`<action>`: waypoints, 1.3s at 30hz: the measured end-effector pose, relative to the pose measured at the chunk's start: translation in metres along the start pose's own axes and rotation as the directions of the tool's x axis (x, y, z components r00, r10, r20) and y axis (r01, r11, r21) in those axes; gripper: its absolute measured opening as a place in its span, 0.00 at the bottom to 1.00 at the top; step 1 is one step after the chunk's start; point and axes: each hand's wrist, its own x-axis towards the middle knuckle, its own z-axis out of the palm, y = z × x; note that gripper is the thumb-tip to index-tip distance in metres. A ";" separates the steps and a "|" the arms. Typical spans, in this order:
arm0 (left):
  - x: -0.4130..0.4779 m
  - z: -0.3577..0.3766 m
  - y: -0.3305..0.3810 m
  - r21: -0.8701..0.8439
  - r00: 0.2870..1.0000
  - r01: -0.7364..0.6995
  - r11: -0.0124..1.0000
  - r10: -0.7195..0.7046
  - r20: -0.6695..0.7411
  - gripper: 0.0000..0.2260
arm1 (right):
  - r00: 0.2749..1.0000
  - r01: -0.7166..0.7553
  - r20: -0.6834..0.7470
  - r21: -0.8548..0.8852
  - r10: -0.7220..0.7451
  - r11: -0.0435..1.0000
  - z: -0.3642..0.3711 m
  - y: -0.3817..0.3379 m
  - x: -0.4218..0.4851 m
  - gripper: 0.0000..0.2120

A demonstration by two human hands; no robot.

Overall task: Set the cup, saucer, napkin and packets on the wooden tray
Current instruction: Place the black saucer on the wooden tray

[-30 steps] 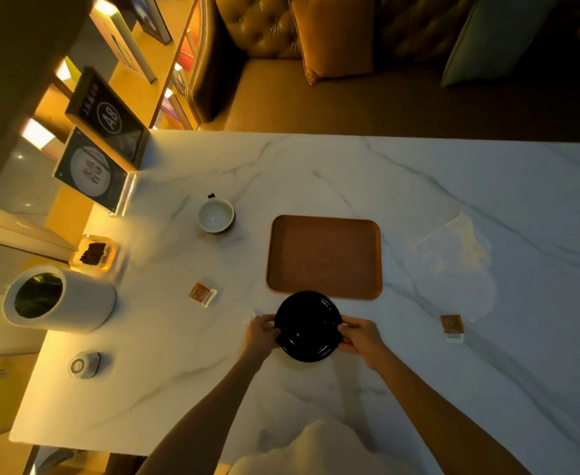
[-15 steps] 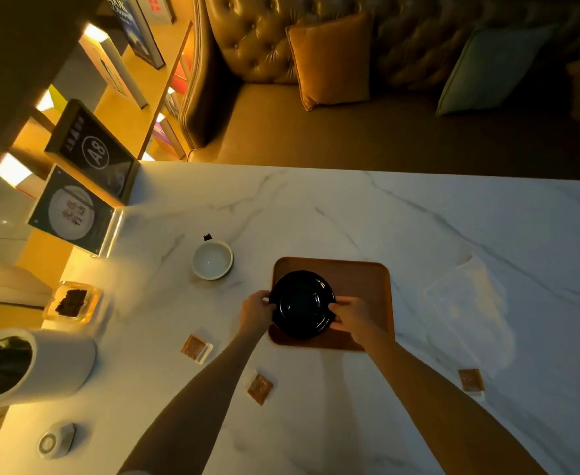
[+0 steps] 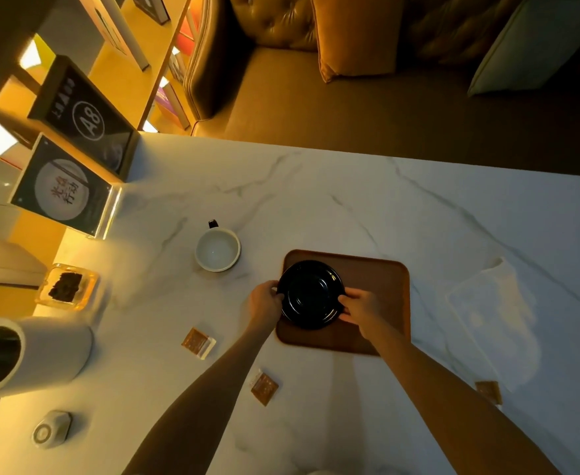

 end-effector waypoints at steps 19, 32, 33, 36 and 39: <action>0.002 0.009 -0.008 0.004 0.998 0.016 1.000 -0.016 -0.061 0.13 | 0.903 0.285 -0.055 -0.665 -0.426 0.690 0.004 0.027 -0.005 0.19; 0.006 0.014 -0.014 0.041 0.997 0.007 0.999 -0.004 -0.075 0.13 | 0.915 0.291 0.019 -0.725 -0.404 0.625 -0.001 0.023 -0.001 0.19; 0.007 0.014 -0.014 0.045 0.997 0.001 0.999 0.003 -0.073 0.13 | 0.915 0.290 0.020 -0.726 -0.403 0.623 -0.002 0.023 -0.001 0.19; 0.007 0.014 -0.014 0.061 0.998 -0.007 0.998 0.011 -0.062 0.13 | 0.916 0.292 0.024 -0.726 -0.401 0.622 -0.003 0.022 0.000 0.19; 0.007 0.014 -0.014 0.067 0.998 -0.006 0.998 0.010 -0.067 0.13 | 0.915 0.302 0.031 -0.715 -0.402 0.631 -0.003 0.022 -0.001 0.19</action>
